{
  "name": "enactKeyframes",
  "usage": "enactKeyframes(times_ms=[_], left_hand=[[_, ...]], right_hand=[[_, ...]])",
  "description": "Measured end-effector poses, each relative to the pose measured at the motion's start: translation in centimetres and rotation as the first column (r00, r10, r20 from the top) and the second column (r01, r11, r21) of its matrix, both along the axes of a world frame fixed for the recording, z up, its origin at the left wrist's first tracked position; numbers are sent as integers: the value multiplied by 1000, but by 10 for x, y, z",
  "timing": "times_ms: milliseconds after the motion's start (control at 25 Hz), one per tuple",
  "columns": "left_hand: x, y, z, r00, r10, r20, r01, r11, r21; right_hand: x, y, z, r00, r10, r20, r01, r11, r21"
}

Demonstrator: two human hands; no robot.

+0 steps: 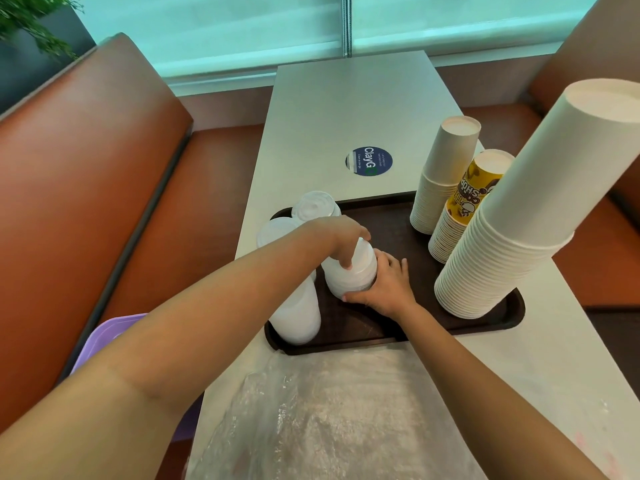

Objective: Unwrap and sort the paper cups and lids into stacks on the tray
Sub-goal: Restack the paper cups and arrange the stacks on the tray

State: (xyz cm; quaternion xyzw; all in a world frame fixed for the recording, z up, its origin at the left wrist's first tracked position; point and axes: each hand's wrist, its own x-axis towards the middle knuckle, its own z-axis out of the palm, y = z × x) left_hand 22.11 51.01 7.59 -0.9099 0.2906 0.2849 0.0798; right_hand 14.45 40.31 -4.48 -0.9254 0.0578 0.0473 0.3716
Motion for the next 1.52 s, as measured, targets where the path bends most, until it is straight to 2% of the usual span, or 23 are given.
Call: enactKeyframes(times_ms=[280, 440, 760, 960, 1200, 1520], left_hand=[[6, 10, -1, 999, 47, -14, -46, 998, 43], [9, 14, -2, 999, 43, 20, -44, 998, 35], [9, 16, -2, 998, 56, 13, -56, 998, 10], [-2, 16, -1, 999, 46, 0, -46, 999, 6], [-36, 14, 4, 998, -52, 22, 52, 999, -4], [-60, 10, 11, 994, -103, 34, 101, 993, 62]], right_hand=[[4, 8, -1, 999, 33, 37, -31, 998, -50], [6, 11, -6, 999, -17, 51, 19, 1000, -26], [4, 10, -7, 998, 15, 57, -12, 998, -64], [-4, 1, 5, 994, 104, -37, -107, 991, -84], [-32, -9, 17, 975, 201, -98, -198, 979, 45], [-52, -7, 24, 973, 213, -87, -207, 976, 74]])
